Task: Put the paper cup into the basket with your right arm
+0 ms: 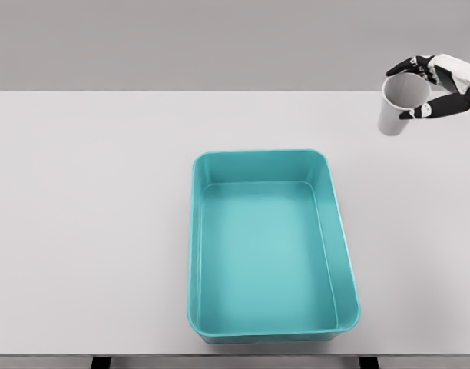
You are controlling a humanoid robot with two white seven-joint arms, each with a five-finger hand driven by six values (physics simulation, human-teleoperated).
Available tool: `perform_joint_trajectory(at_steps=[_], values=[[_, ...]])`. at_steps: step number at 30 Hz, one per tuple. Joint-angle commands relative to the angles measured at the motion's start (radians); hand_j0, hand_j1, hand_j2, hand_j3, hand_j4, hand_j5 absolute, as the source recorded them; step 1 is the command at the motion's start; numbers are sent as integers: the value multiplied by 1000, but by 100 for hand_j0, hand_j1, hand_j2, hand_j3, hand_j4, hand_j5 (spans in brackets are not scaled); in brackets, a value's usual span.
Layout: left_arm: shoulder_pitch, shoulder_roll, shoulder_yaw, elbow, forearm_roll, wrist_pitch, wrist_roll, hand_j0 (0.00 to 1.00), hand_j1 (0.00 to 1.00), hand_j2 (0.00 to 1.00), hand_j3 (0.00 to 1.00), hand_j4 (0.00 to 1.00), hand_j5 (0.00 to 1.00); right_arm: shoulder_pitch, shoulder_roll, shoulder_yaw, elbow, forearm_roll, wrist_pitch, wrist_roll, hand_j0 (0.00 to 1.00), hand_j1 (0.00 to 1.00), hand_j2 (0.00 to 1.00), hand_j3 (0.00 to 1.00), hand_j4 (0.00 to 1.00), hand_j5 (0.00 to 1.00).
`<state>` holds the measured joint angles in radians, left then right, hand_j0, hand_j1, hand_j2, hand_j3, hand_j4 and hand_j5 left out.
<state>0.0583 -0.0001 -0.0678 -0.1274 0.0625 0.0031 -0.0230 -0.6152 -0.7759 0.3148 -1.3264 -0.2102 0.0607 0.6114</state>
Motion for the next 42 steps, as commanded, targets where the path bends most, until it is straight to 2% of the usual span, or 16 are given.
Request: perform_joint_trajectory(at_steps=[1, 8, 11, 20, 26, 36, 42], values=[[0, 0, 0, 0, 0, 0, 0, 100, 100, 100, 100, 100, 100, 3, -5, -32, -69, -8, 33, -1, 66, 66, 66, 66, 66, 66], [0, 0, -1, 0, -1, 0, 0, 100, 100, 100, 100, 100, 100, 32, -6, -68, -220, -11, 103, -1, 66, 66, 66, 66, 66, 66], [0, 0, 0, 0, -1, 0, 0, 100, 100, 100, 100, 100, 100, 60, -11, -92, -263, -29, 114, -1, 66, 66, 66, 66, 66, 66], [0, 0, 0, 0, 0, 0, 0, 100, 100, 100, 100, 100, 100, 64, -8, -98, -401, -51, 186, -1, 66, 66, 66, 66, 66, 66], [0, 0, 0, 0, 0, 0, 0, 100, 100, 100, 100, 100, 100, 98, -2, -102, -425, -52, 185, -1, 66, 66, 66, 66, 66, 66], [0, 0, 0, 0, 0, 0, 0, 100, 100, 100, 100, 100, 100, 100, 69, -88, -427, -52, 176, -1, 66, 66, 66, 66, 66, 66], [0, 0, 0, 0, 0, 0, 0, 100, 100, 100, 100, 100, 100, 100, 78, -85, -427, -52, 169, -1, 67, 67, 67, 67, 67, 67]])
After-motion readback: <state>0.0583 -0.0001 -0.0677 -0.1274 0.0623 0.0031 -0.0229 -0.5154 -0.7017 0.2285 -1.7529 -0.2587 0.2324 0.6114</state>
